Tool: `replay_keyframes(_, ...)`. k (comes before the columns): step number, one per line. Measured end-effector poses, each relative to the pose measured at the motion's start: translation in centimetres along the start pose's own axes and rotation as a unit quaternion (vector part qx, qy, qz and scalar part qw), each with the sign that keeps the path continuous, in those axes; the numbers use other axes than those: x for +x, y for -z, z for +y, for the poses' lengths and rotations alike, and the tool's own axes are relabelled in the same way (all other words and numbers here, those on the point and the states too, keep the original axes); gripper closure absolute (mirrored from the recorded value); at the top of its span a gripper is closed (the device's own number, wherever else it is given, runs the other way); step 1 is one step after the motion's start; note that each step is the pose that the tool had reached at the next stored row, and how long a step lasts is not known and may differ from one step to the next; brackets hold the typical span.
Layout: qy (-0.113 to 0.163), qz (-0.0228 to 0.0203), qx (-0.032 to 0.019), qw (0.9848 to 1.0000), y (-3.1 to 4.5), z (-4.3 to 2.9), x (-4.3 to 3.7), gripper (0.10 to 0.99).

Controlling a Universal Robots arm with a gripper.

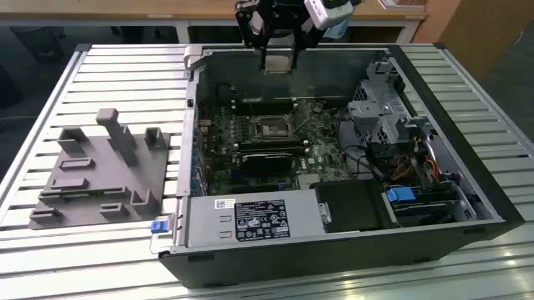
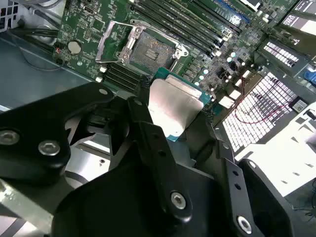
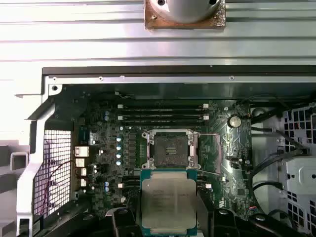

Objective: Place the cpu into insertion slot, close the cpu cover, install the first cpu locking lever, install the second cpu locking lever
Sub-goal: 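Place the cpu into insertion slot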

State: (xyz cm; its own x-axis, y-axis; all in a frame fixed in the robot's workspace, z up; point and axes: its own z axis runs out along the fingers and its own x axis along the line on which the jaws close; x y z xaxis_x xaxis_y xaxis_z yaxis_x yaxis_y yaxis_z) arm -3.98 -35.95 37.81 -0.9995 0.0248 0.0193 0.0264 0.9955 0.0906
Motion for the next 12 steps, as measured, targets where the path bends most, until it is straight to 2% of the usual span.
replay_keyframes(12,-0.008,-0.0007,-0.0001,1.0,0.0,0.0,0.01,0.549)
